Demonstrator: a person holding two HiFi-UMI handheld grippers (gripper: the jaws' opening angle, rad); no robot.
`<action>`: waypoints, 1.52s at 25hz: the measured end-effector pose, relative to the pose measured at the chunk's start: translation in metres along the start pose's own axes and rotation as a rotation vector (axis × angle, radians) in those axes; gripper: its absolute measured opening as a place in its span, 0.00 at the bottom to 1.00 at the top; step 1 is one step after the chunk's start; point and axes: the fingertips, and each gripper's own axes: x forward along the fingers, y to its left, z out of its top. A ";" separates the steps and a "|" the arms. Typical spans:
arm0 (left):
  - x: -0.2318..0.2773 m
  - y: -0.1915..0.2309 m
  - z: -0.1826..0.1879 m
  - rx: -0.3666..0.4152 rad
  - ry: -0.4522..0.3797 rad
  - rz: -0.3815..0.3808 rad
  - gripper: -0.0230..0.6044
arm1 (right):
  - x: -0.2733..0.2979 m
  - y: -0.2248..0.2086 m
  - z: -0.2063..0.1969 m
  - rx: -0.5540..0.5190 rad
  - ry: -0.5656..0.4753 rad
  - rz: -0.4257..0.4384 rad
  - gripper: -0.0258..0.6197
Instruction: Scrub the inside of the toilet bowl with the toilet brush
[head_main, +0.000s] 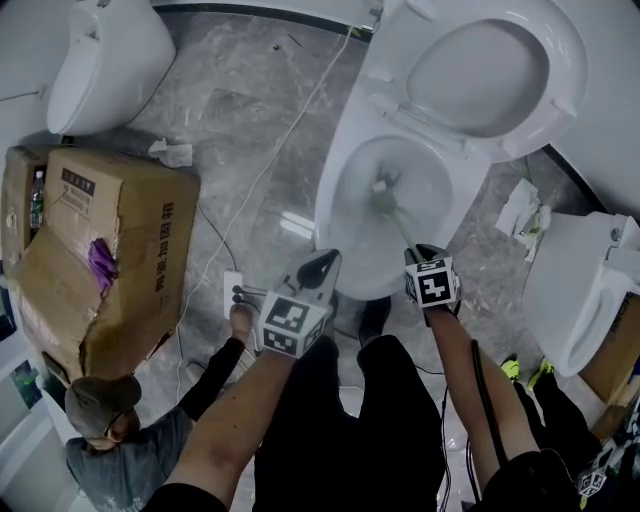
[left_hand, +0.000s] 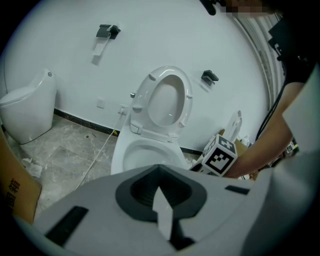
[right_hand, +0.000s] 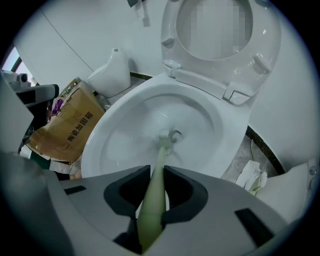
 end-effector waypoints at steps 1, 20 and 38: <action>0.000 0.001 -0.001 0.002 0.001 -0.002 0.05 | 0.000 0.001 0.000 0.008 -0.001 0.004 0.18; 0.003 -0.009 -0.001 0.019 0.012 -0.037 0.05 | -0.008 0.006 -0.004 0.036 -0.004 0.027 0.18; 0.011 -0.013 -0.002 0.015 0.030 -0.047 0.05 | -0.005 -0.001 0.003 0.031 -0.007 0.038 0.18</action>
